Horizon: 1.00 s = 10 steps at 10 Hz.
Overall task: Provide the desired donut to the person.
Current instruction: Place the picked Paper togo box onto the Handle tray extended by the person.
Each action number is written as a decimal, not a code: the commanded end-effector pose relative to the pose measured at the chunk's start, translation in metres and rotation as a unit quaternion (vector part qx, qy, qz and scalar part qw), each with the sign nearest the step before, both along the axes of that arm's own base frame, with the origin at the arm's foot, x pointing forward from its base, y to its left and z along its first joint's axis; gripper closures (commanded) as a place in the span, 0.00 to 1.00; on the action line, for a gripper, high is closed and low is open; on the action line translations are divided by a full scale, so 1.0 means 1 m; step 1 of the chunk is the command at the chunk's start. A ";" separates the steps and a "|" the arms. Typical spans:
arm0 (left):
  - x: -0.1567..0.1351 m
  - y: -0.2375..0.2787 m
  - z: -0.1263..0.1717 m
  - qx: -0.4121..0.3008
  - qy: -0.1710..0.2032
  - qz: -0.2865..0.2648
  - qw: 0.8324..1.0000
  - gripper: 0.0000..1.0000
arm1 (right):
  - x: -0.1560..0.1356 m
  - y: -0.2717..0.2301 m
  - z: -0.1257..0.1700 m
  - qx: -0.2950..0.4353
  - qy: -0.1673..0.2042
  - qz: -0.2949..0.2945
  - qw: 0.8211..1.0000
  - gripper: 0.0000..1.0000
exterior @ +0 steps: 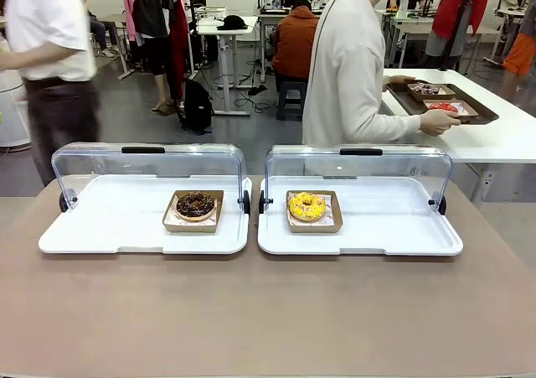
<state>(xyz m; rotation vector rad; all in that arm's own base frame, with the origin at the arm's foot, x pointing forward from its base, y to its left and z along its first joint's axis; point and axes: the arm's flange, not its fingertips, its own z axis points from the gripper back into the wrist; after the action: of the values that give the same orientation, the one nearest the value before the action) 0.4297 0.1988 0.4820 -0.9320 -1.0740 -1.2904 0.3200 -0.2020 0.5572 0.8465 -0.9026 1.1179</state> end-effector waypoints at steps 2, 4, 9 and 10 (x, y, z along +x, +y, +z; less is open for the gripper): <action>-0.002 -0.001 0.000 -0.001 -0.003 0.004 1.000 0.00 | -0.006 -0.001 -0.002 0.017 -0.009 -0.004 1.000 0.00; -0.002 -0.001 0.000 -0.001 -0.003 0.004 1.000 0.00 | -0.006 -0.001 -0.002 0.017 -0.009 -0.004 1.000 0.00; -0.002 -0.001 0.000 -0.001 -0.003 0.004 1.000 0.00 | -0.006 -0.001 -0.002 0.017 -0.009 -0.004 1.000 0.00; -0.002 -0.001 0.000 -0.001 -0.003 0.004 1.000 0.00 | -0.006 -0.001 -0.002 0.017 -0.009 -0.004 1.000 0.00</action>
<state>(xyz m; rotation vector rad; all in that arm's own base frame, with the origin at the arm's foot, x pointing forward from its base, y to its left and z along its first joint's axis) 0.4297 0.1988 0.4820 -0.9320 -1.0740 -1.2904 0.3167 -0.2060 0.5578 0.8461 -0.9168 1.1039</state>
